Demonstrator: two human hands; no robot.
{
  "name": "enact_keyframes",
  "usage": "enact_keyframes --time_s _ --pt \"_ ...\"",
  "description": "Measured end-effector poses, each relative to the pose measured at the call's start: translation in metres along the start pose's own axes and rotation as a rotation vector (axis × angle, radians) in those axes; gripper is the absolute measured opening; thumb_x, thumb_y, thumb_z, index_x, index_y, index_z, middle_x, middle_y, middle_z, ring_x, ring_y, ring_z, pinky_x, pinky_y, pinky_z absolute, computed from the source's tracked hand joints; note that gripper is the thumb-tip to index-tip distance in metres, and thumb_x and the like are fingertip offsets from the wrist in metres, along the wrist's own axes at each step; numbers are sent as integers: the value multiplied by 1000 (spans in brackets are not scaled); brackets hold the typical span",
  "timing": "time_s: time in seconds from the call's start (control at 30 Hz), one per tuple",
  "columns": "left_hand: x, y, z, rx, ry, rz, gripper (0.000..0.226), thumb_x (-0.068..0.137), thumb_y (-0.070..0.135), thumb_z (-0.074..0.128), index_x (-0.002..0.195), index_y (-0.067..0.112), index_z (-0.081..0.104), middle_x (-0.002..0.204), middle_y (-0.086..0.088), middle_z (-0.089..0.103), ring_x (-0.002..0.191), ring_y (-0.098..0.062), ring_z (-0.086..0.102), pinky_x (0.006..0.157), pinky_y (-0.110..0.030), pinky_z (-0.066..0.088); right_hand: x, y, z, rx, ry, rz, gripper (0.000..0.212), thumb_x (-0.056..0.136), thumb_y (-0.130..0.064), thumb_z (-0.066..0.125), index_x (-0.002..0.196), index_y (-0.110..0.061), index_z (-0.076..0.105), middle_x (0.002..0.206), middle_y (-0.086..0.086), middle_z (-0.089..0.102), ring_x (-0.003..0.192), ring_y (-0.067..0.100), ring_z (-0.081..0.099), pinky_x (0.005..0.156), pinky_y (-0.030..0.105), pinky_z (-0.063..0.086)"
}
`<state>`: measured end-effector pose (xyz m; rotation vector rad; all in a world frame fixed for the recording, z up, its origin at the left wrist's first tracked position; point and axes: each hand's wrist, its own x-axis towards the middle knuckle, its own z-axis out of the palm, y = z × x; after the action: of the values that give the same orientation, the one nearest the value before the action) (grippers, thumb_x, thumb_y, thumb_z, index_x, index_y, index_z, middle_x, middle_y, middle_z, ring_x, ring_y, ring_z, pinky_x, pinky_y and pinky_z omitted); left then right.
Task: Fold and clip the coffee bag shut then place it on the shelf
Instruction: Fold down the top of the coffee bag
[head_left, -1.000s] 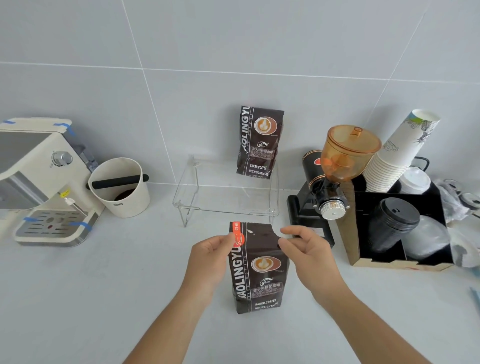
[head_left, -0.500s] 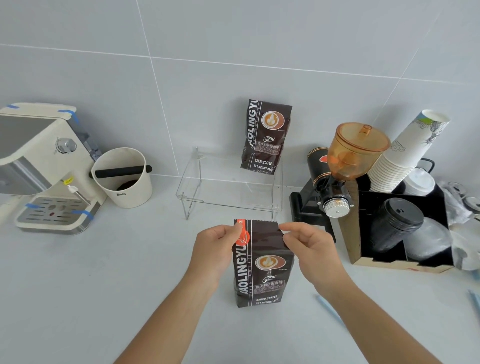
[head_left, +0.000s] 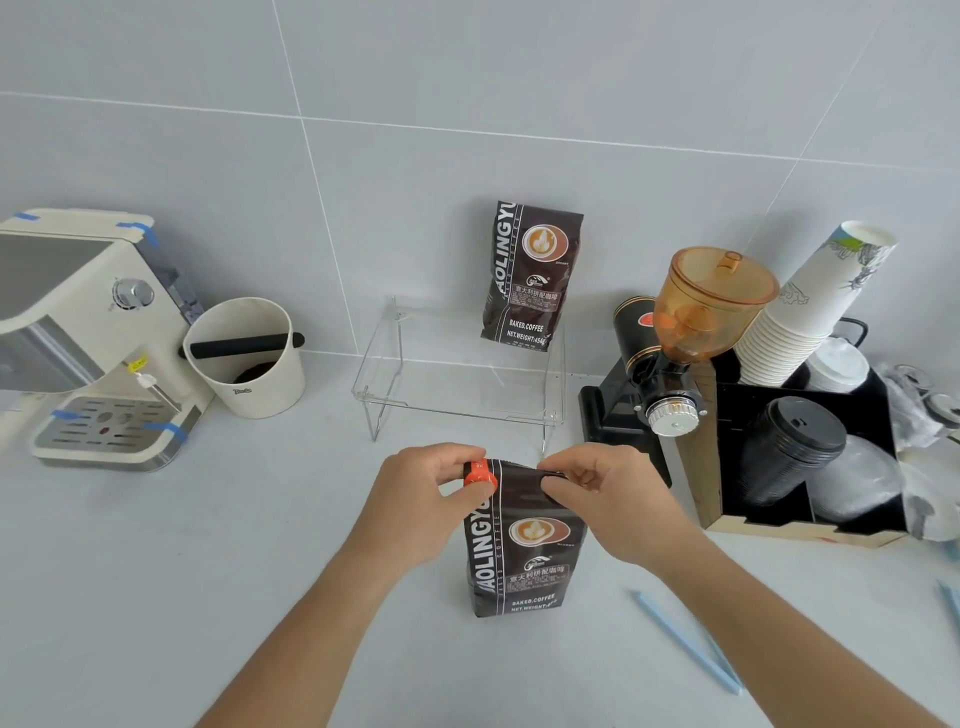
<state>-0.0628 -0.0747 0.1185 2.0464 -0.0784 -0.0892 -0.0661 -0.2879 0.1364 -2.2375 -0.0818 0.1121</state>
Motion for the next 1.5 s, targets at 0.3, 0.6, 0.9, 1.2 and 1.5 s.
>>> enact_keyframes --time_s 0.3,0.6,0.9,1.2,1.5 --pt "3 0 -7 80 -78 97 4 82 25 74 82 24 78 80 4 73 74 -7 68 72 -17 51 -3 -2 -2 37 -18 -9 32 84 -16 72 64 -40 65 73 -8 68 65 2 61 65 14 48" --pt "3 -4 2 -215 -161 -101 18 91 15 64 77 10 75 68 13 74 62 3 59 61 -11 42 -7 -2 5 331 26 145 30 87 -10 69 65 -31 67 70 -1 77 67 20 71 64 40 54" --pt "2 -6 8 -325 -122 -93 22 86 6 69 91 27 75 76 2 74 69 -4 66 67 -9 49 1 -5 10 477 23 283 28 84 0 69 67 -21 73 90 30 74 73 31 66 72 43 55" --pt "0 -20 9 -48 -175 24 32 81 8 73 107 27 72 97 6 77 89 -6 71 83 -13 51 14 0 5 335 -100 365 18 82 -9 73 67 -20 76 73 4 77 67 18 72 63 31 58" --pt "-2 -26 15 -46 -168 36 11 88 13 66 88 20 74 80 7 77 75 -5 72 67 -12 51 11 5 -2 151 -265 350 28 87 -37 63 74 -16 77 67 -2 77 50 3 61 42 14 37"
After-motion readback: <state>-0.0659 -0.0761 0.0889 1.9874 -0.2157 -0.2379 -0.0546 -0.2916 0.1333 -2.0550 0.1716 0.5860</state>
